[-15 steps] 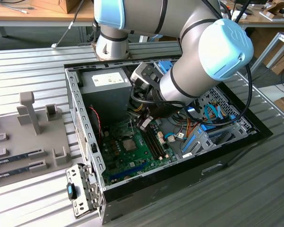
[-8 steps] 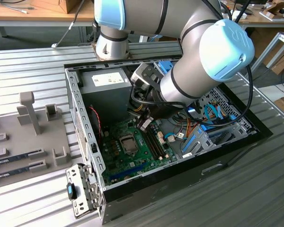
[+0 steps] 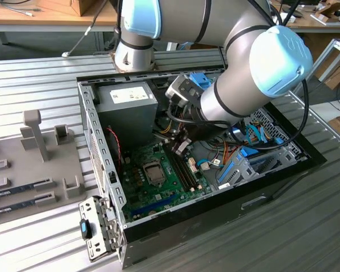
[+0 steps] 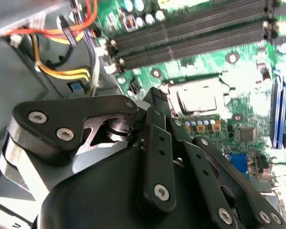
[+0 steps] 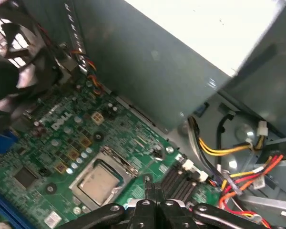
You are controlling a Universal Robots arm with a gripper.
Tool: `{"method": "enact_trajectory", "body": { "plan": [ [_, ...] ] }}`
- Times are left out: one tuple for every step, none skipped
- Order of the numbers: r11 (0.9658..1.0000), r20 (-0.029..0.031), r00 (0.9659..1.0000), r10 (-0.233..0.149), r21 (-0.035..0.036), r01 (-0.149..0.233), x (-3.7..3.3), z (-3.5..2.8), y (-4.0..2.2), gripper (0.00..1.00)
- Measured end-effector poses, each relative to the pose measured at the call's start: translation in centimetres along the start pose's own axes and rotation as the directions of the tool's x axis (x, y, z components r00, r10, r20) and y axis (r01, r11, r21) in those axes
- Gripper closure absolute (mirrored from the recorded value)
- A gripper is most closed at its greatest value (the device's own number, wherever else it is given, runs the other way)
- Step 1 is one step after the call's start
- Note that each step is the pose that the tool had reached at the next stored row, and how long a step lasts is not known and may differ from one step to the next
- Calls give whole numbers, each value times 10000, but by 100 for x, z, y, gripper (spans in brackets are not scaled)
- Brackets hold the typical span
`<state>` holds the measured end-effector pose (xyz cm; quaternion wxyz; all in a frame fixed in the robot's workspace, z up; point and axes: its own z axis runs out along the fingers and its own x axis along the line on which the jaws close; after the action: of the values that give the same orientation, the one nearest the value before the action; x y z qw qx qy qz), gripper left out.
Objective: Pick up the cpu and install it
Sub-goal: 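Close the cpu cover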
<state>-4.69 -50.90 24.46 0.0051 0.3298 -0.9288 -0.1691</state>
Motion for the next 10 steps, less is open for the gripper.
{"method": "enact_trajectory", "body": {
  "plan": [
    [10000, -16, 10000, 5, -12, -5, -68, 12, -15, 89],
    [10000, -19, 10000, 6, -13, -6, -105, 26, 0, 89],
    [10000, -17, 10000, 8, -14, -8, -133, 42, 25, 89],
    [10000, -17, 10000, 7, -14, -7, -166, 60, 59, 89],
    [10000, -18, 10000, 6, -13, -6, -195, 77, 92, 89],
    [10000, -16, 10000, 6, -14, -6, -227, 96, 130, 89],
    [10000, -18, 10000, 6, -14, -6, -252, 112, 159, 89],
    [10000, -18, 10000, 6, -14, -6, -295, 138, 207, 89],
    [10000, -18, 10000, 6, -13, -6, -325, 158, 241, 89],
    [10000, -16, 10000, 6, -15, -6, -353, 177, 272, 89]
  ]
}}
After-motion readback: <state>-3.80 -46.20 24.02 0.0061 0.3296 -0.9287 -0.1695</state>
